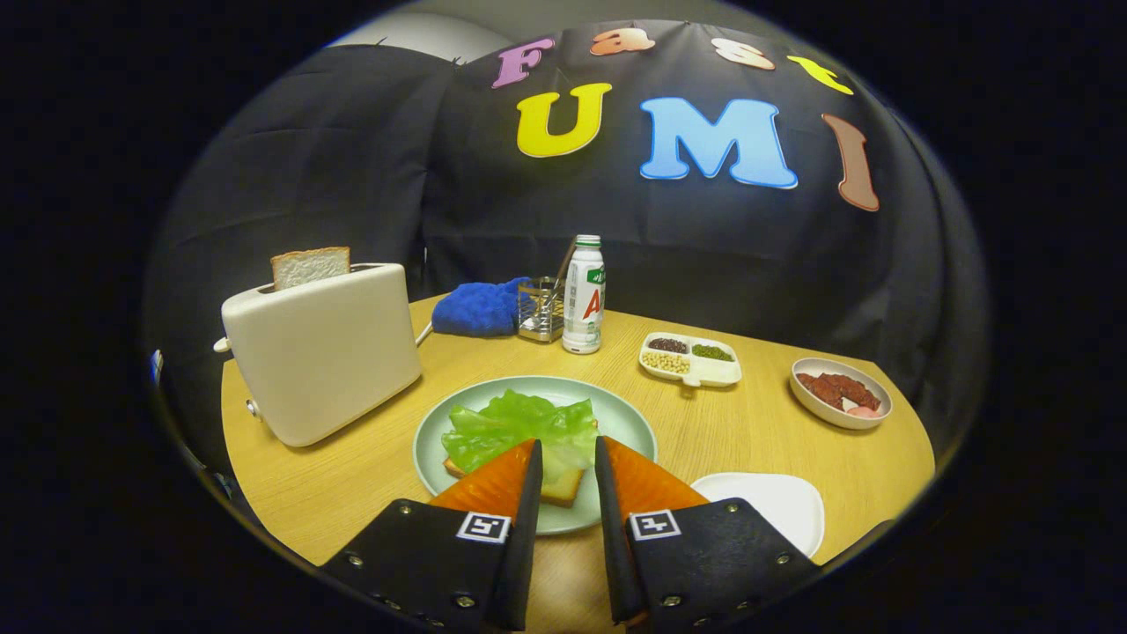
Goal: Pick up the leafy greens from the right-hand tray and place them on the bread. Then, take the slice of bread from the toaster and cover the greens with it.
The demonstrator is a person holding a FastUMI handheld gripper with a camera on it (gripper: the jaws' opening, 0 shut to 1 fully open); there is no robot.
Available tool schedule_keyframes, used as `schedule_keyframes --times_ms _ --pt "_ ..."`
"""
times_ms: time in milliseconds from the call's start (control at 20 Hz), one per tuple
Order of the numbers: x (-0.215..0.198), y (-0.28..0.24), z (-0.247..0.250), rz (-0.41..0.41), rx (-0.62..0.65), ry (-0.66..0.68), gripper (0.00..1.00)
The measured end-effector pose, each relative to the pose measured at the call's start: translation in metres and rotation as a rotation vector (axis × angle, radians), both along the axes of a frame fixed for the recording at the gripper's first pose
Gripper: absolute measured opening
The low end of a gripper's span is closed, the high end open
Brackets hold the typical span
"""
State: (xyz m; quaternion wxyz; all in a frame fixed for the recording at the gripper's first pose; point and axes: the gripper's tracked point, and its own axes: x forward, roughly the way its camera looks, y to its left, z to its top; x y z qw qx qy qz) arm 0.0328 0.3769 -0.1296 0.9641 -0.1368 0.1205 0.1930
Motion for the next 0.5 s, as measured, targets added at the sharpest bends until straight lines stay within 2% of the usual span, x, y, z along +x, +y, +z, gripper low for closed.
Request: schedule_keyframes --times_ms 50,250,500 --pt "-0.002 0.000 0.005 -0.001 0.004 -0.024 0.39" --pt "-0.021 0.019 0.037 0.026 0.090 -0.115 0.40" --pt "-0.045 0.036 0.060 -0.023 0.158 -0.195 0.40"
